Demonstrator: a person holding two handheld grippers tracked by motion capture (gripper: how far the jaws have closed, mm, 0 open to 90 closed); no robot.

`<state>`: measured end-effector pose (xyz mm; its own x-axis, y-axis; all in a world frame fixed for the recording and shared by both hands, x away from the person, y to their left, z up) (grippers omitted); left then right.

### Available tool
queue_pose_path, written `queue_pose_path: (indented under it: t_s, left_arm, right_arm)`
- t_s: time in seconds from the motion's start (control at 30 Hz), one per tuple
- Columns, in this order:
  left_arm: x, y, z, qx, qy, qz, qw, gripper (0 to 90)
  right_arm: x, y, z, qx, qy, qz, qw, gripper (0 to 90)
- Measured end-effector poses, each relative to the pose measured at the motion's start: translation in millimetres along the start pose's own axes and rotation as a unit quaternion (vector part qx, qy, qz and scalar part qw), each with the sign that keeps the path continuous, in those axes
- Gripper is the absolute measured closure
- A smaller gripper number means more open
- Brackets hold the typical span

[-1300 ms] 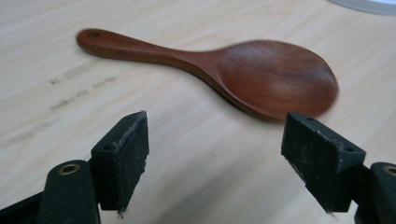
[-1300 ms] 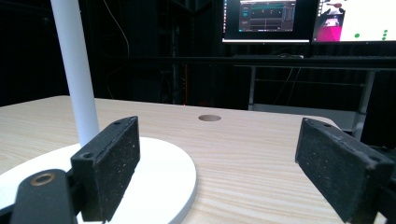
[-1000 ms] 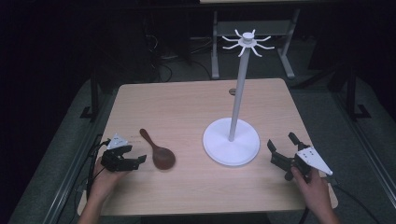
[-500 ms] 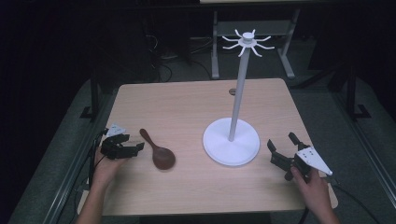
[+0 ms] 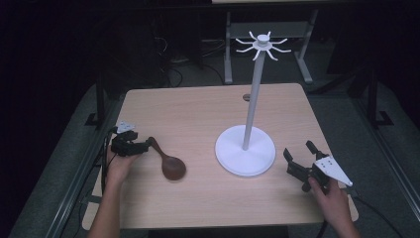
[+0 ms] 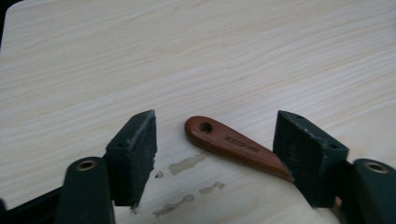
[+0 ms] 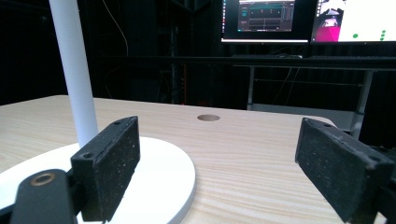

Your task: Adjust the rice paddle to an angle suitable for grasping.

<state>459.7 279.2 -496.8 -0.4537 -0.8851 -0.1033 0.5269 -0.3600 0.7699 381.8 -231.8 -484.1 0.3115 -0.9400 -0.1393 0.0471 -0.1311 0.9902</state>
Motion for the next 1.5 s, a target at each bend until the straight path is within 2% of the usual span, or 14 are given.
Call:
queue_pose_path:
  t_s: [0.13,0.23,0.4,0.47,0.53,0.77,1.07,1.23,1.3,1.5]
  left_arm:
    - [-1.7,-3.6,-8.5,-0.006,0.003,0.007,1.0,38.4]
    - [-3.3,-8.1,-12.9,-0.016,0.008,0.011,0.9998,48.2]
    - [-5.7,-12.5,-18.7,-0.025,0.012,0.025,0.9993,70.3]
    - [-7.4,-14.6,-20.4,-0.033,0.014,0.023,0.9991,79.8]
    - [-6.7,-16.0,-21.4,-0.036,0.008,0.028,0.9989,89.6]
    - [-2.9,-18.9,-26.4,-0.046,0.002,0.028,0.9985,90.0]
    - [8.5,-18.6,-33.1,-0.049,-0.011,0.025,0.9984,90.0]
    - [18.8,-15.5,-36.3,-0.05,-0.021,0.013,0.9984,90.0]
    - [22.3,-14.1,-36.9,-0.053,-0.023,0.001,0.9983,90.0]
    - [33.6,-11.3,-40.6,-0.054,-0.034,-0.011,0.9979,90.0]
  right_arm:
    - [-0.1,0.1,-0.1,0.001,0.0,0.0,1.0,13.5]
    - [-0.1,0.1,-0.1,0.001,0.0,0.001,1.0,13.5]
    - [-0.4,-0.2,0.0,-0.001,0.0,-0.001,1.0,13.5]
    - [-0.1,0.0,-0.1,0.0,0.0,0.001,1.0,13.5]
    - [-0.4,-0.1,-0.2,-0.001,0.001,0.0,1.0,13.5]
    - [-0.2,-0.1,-0.2,-0.001,0.001,0.0,1.0,13.5]
    - [-0.2,-0.1,-0.2,-0.001,0.001,0.0,1.0,13.5]
    - [-0.3,-0.1,-0.3,-0.001,0.001,0.0,1.0,13.5]
    - [-0.2,-0.1,-0.3,-0.001,0.001,0.0,1.0,13.5]
    - [-0.2,-0.2,-0.3,-0.001,0.001,-0.001,1.0,13.5]
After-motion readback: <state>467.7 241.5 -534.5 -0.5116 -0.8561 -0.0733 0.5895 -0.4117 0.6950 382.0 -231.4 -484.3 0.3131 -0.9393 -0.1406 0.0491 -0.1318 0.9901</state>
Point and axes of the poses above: each handheld gripper's, and its own axes: z roughly backward along the jaws, y roughly out of its top, x roughly to its right, the point moved 10 cm from there along -z, roughly forward along the jaws, and after that the axes turned 5 degrees about -z, right-handed, at the moved point
